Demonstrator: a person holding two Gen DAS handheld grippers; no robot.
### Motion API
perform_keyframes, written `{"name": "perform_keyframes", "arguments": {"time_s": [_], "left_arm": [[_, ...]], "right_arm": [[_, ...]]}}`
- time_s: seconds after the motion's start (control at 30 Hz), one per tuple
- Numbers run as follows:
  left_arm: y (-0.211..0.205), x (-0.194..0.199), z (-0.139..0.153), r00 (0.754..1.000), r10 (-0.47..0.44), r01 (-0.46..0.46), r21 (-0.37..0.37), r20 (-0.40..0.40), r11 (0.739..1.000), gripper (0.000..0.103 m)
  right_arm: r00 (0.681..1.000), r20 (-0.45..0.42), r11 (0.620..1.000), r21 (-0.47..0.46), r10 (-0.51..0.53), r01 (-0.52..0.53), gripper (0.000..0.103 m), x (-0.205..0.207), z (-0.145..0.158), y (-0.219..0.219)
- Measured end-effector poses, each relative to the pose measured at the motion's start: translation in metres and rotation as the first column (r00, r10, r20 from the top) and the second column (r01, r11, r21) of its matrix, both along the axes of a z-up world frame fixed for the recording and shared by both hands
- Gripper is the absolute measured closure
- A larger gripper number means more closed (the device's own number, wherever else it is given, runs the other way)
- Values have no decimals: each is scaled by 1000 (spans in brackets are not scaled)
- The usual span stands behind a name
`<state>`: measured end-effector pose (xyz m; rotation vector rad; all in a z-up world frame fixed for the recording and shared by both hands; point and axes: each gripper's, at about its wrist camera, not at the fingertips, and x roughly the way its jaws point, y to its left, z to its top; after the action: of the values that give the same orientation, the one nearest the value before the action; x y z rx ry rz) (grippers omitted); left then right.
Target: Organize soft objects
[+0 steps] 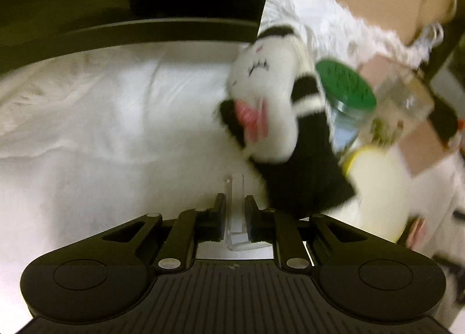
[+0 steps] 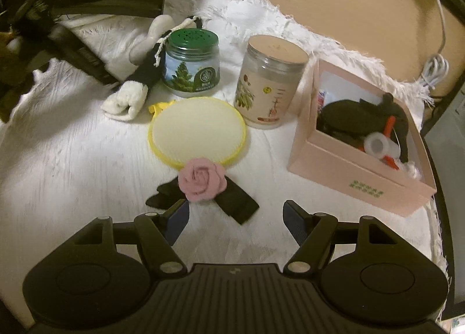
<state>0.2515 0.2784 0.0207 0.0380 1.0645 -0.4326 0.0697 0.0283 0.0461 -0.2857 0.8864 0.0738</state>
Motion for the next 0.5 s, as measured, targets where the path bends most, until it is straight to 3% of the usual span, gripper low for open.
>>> {"name": "perform_keyframes", "arguments": {"time_s": [0.07, 0.23, 0.37, 0.5], "left_arm": [[8, -10, 1, 1000, -4, 4, 16, 12, 1000, 86], [21, -13, -1, 1000, 14, -14, -43, 12, 999, 86], [14, -13, -1, 999, 9, -8, -27, 35, 1000, 86], [16, -13, 1, 1000, 29, -30, -48, -10, 998, 86]], "right_arm": [[1000, -1, 1000, 2, -10, 10, 31, -2, -1, -3], [1000, -5, 1000, 17, -19, 19, 31, -2, -4, -3], [1000, 0, 999, 22, 28, -28, 31, -3, -4, 1], [997, 3, 996, 31, 81, -81, 31, 3, -6, 0]]}}
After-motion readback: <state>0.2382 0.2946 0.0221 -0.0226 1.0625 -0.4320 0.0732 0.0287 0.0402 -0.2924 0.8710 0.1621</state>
